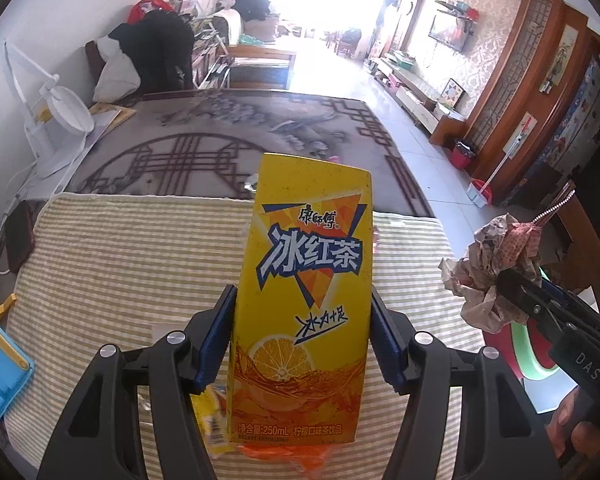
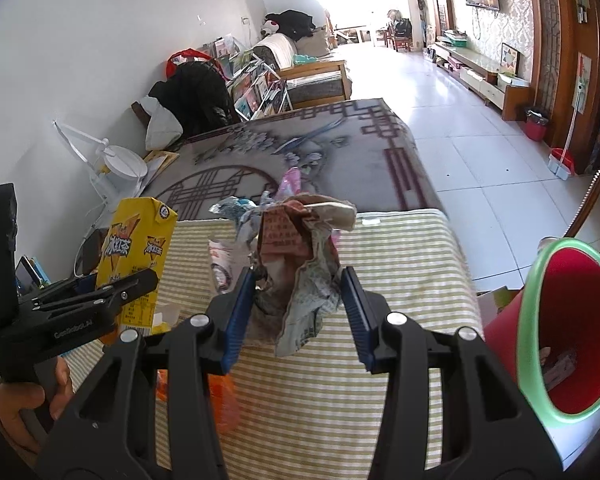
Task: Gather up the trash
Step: 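Lift the iced-tea carton and wrapper up off the table in both grippers, then carry the iced-tea carton and wrapper in both grippers over the red bin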
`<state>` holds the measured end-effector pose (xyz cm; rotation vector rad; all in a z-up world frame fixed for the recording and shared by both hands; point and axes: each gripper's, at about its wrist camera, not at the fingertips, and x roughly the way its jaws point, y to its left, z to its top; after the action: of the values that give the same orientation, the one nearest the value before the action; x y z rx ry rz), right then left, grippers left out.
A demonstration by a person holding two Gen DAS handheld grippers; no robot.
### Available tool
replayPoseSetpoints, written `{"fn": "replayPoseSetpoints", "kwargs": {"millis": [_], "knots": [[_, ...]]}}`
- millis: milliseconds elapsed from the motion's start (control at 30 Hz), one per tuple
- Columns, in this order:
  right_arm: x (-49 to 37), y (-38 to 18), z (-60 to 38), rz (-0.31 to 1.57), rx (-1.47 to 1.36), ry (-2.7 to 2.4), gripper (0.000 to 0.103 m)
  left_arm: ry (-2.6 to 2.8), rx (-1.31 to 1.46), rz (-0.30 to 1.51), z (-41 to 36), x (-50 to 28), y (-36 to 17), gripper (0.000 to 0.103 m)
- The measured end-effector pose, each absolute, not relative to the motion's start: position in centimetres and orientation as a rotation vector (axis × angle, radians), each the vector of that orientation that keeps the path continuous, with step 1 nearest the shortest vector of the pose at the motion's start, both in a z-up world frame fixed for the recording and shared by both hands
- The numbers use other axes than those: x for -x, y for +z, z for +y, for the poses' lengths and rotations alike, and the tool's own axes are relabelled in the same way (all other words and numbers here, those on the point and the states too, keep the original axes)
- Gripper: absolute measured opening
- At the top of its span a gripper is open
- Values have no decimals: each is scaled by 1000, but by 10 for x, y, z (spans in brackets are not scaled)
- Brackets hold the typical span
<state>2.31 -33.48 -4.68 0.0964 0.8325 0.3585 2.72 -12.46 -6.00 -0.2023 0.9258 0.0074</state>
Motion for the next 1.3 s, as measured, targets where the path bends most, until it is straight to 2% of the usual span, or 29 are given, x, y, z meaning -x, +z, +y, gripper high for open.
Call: {"fn": "replayPoseSetpoints", "kwargs": {"millis": [667,1300], "knots": [[-10,-40,-461,779,-175,175,43,-168,138,884,-236,-41,-43,59],[17,-57,-606,780,-300,-190,43,-620,42,971,-402,-74,-53,59]]}}
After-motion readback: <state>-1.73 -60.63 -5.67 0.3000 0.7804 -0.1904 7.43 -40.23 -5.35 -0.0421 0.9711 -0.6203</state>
